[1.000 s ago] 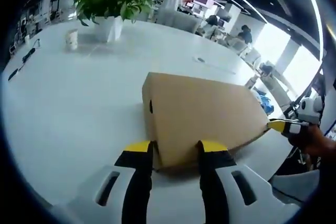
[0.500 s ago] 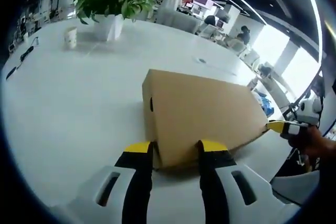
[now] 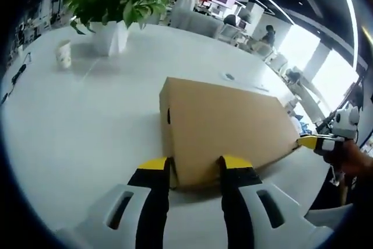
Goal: Operate the shoe box by opening the lid, removing the specified soft item, and placing it in the target area until the item is outside and the box remains undamaged.
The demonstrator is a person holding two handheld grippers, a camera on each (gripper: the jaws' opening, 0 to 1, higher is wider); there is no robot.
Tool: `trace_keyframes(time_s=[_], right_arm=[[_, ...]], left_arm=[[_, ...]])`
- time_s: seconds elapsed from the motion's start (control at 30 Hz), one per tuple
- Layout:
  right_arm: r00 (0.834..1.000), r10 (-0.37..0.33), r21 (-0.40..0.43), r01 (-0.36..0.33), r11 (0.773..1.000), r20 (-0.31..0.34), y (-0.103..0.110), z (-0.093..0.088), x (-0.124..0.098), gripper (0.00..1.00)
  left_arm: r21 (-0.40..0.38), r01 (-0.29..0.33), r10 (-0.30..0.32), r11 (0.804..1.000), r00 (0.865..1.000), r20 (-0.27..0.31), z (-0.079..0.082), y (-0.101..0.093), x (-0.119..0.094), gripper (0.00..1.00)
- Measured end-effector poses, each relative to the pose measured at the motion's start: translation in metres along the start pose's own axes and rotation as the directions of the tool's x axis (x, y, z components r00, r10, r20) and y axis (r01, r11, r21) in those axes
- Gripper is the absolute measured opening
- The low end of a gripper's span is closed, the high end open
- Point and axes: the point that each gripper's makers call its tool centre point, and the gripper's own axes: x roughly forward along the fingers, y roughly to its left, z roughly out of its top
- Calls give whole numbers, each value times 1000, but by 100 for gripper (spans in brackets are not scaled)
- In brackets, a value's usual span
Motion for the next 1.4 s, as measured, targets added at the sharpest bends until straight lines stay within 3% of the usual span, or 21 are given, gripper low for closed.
trace_keyframes(time_s=[0.4, 0.47, 0.53, 0.57, 0.63, 0.77, 1.0, 1.1, 1.23, 1.4], right_arm=[[1000, -1, -6, 1, 1000, -2, -4, 2, -1, 25], [1000, 4, -23, -4, 1000, 1, -3, 2, -4, 23], [1000, 1, -48, 0, 999, 18, -5, 4, -10, 26], [1000, 5, -54, -4, 999, 28, -7, 4, -16, 29], [999, 11, -49, -9, 999, 43, -12, 3, -28, 36], [994, -28, -54, 34, 998, 101, -32, -2, -64, 40], [985, -87, -6, 89, 996, 150, -64, -29, -129, 52], [980, -107, -22, 112, 993, 166, -72, -38, -152, 57], [973, -133, -25, 140, 990, 188, -82, -48, -180, 62], [964, -163, -35, 174, 984, 210, -91, -60, -205, 69]], left_arm=[[11, 7, -7, 1000, 1000, -4, 2, -4, 3, 34], [51, 4, -4, 999, 1000, -2, 1, -6, -1, 34], [78, 18, -20, 997, 1000, 14, 2, -10, -5, 41], [106, 23, -26, 994, 999, 27, 2, -13, -9, 46], [136, 8, -12, 991, 1000, 29, 0, -13, -19, 46], [133, 5, -15, 991, 997, 72, -4, -20, -41, 48], [198, 45, -66, 979, 993, 100, -23, -57, -67, 50], [259, 60, -92, 964, 989, 116, -28, -76, -78, 52], [312, 86, -127, 946, 985, 113, -37, -94, -88, 55], [313, 92, -133, 945, 985, 110, -48, -101, -92, 61]])
